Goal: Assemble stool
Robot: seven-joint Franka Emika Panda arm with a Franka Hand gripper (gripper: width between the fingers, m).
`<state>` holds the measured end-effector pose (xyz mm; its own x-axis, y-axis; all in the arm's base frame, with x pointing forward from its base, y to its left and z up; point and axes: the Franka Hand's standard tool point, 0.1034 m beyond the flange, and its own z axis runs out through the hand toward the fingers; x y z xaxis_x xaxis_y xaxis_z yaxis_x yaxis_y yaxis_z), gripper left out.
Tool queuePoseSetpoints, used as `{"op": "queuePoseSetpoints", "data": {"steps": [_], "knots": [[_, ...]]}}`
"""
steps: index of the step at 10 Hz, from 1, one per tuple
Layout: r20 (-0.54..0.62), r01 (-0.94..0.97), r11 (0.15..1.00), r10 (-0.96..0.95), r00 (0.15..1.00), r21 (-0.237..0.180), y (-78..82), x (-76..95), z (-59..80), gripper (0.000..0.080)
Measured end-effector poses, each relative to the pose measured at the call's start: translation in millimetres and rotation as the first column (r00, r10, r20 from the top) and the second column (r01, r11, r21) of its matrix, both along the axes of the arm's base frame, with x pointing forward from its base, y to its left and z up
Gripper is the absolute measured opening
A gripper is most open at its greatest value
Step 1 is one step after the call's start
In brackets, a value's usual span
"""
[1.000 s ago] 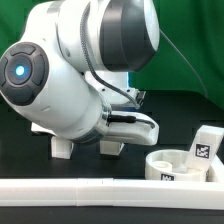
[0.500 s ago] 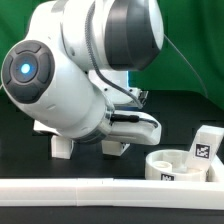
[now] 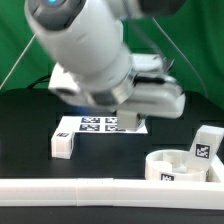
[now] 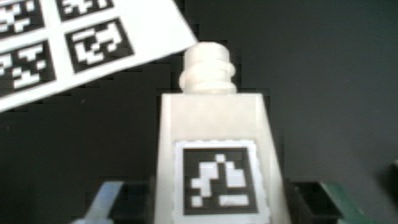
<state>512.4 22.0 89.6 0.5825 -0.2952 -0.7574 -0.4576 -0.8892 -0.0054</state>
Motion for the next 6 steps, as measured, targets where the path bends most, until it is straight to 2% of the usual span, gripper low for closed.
{"op": "queuePoseSetpoints", "data": {"steps": [3,4,5,6], "knots": [[0.024,0.002,1.000,-0.002,1.000,-0.005,-0.6,3.9,-2.9,0.0337],[0.034,-0.012,1.000,0.012,0.999,0.012,-3.7,4.7,-4.0,0.0338],[0.057,-0.025,0.999,0.024,0.998,0.021,-7.8,9.1,-4.2,0.0338],[0.142,-0.056,0.998,0.056,0.988,-0.002,-7.5,23.7,3.1,0.0338]]}}
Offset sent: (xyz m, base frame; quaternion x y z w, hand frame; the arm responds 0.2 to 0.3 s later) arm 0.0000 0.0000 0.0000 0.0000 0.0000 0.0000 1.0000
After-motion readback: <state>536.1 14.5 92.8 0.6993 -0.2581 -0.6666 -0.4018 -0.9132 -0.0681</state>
